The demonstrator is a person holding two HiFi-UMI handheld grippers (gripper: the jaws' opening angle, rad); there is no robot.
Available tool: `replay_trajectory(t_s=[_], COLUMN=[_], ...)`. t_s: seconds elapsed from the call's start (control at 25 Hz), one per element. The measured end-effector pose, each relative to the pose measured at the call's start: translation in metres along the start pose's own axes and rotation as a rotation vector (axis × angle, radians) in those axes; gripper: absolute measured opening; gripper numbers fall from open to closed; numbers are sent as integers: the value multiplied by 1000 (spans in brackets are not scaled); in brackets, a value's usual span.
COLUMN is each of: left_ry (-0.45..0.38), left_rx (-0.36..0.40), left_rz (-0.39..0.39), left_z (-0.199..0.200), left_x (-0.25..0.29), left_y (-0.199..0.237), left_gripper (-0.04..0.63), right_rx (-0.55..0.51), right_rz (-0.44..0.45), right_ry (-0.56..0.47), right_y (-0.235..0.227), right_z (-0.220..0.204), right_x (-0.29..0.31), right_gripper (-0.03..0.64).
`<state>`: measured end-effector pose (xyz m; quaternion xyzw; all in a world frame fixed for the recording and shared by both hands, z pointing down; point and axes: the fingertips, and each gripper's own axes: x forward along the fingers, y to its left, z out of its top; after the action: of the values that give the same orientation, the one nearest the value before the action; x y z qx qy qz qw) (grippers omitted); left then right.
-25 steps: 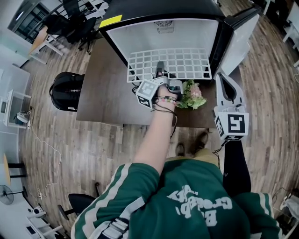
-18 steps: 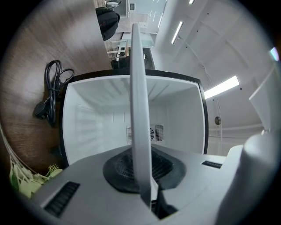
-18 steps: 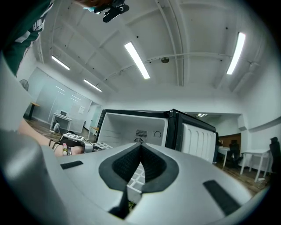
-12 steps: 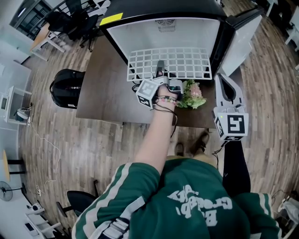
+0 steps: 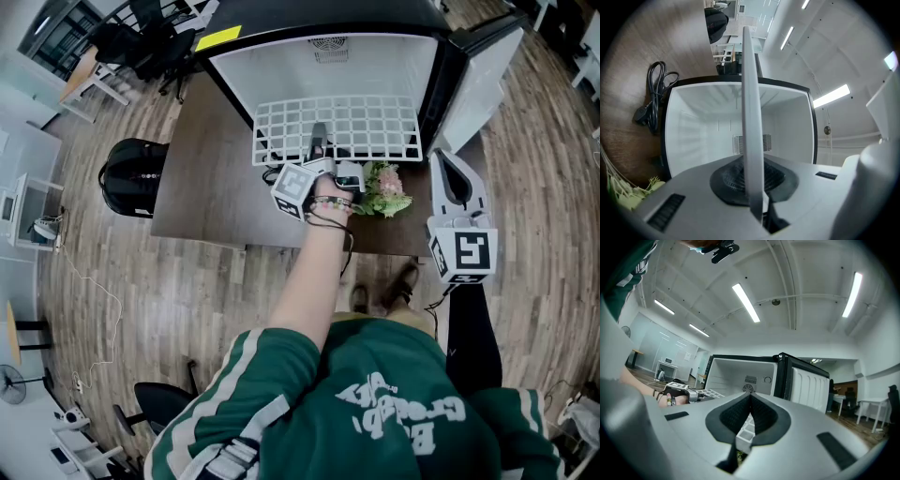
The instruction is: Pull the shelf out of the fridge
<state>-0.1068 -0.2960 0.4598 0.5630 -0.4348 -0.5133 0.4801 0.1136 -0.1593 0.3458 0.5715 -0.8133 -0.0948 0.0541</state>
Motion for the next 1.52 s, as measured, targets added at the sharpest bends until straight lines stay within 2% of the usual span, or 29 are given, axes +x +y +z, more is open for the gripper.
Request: replay_trajectory(t_s=[0.44,0.64,0.84,1.4,1.52], left_ry=[8,14,1,9,22], left_rx=[-3,23,-27,12,42], left_rz=[-20,6,16,-28,-53], left_z=[2,0,2,21,22], left_x=[-13,-27,-44,-61,-66], left_y=[3,0,9,-17,-31], left_gripper=[37,37,37,37,37], right_rx=[7,13,9,-4,-8], right_rz=[17,16,28,64,71], right_ry=[-10,-3,-14,-27,-39], right_y=[12,15,22,44,46], right_z=[-2,-2,-3,7,11], right_x=[0,0,3,9,10], right_gripper=[9,9,9,9,9])
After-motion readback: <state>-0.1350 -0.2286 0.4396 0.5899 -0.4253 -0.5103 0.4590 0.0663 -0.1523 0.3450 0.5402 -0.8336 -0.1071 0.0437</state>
